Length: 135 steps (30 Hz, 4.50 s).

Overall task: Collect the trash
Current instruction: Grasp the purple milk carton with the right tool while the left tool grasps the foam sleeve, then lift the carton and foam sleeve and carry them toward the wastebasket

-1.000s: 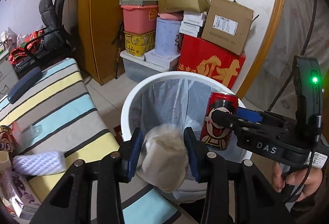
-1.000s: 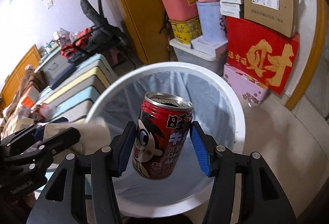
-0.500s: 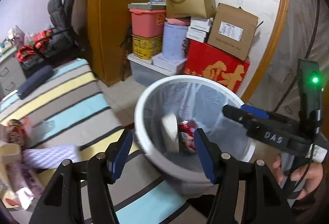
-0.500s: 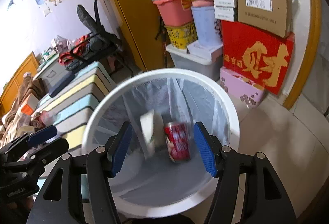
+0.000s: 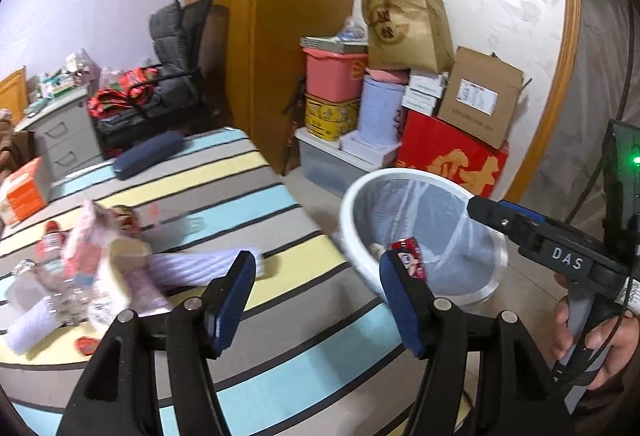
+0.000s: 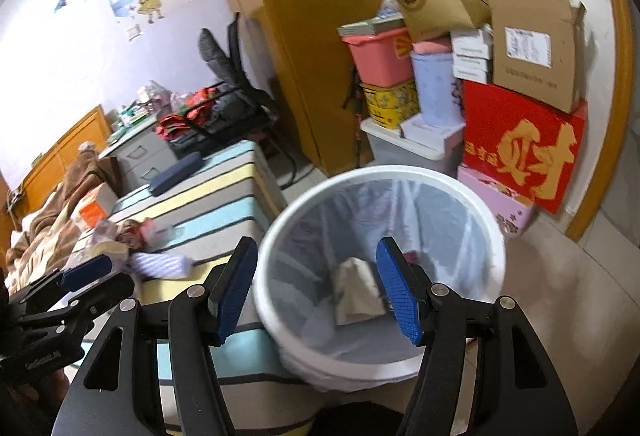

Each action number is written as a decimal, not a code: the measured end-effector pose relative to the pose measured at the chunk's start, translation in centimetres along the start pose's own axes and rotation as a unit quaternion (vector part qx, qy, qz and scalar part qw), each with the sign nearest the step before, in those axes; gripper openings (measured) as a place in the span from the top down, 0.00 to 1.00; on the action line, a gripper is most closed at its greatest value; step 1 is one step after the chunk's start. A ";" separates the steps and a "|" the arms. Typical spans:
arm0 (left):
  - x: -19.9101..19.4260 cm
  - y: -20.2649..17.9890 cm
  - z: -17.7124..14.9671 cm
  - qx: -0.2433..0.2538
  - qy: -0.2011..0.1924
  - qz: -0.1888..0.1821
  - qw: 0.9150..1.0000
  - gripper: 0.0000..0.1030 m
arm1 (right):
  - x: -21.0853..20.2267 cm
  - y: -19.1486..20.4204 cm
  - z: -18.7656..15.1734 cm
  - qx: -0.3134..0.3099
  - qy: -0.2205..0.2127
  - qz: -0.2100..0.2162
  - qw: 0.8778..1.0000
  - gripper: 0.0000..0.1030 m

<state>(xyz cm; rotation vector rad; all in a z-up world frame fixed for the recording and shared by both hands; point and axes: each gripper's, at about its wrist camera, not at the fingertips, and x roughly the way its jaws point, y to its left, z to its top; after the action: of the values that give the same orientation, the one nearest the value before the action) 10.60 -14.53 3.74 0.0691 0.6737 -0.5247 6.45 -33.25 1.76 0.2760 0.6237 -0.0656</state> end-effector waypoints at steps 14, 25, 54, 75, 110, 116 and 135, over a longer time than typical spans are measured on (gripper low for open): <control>-4.7 7.1 -2.8 -0.041 -0.021 0.059 0.997 0.31 | 1.0 6.5 -1.3 -0.055 0.010 0.072 0.996 0.38; -6.8 15.3 -5.5 -0.081 -0.010 0.124 0.989 0.27 | 3.4 12.3 -3.2 -0.110 0.058 0.117 0.985 0.36; -2.2 26.8 -7.7 -0.047 0.099 0.139 0.984 0.25 | 8.7 19.5 -5.2 -0.194 0.148 0.114 0.963 0.36; -1.4 24.8 -8.3 -0.064 0.115 0.085 0.988 0.66 | 8.5 18.1 -5.4 -0.184 0.150 0.128 0.963 0.61; -4.0 18.9 -11.9 -0.117 0.109 0.086 0.983 0.40 | 5.2 13.8 -6.2 -0.151 0.131 0.080 0.977 0.62; -4.1 18.0 -12.2 -0.122 0.106 0.088 0.983 0.63 | 4.6 13.1 -6.4 -0.146 0.125 0.077 0.978 0.62; -5.4 14.2 -10.4 -0.133 0.068 0.053 0.987 0.67 | 3.3 11.2 -6.0 -0.104 0.097 0.105 0.984 0.62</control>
<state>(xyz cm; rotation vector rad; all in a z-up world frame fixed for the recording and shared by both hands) 7.94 2.52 -2.61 -0.1107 0.8642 -0.3257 7.32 -20.78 -2.24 0.1443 0.7848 0.2302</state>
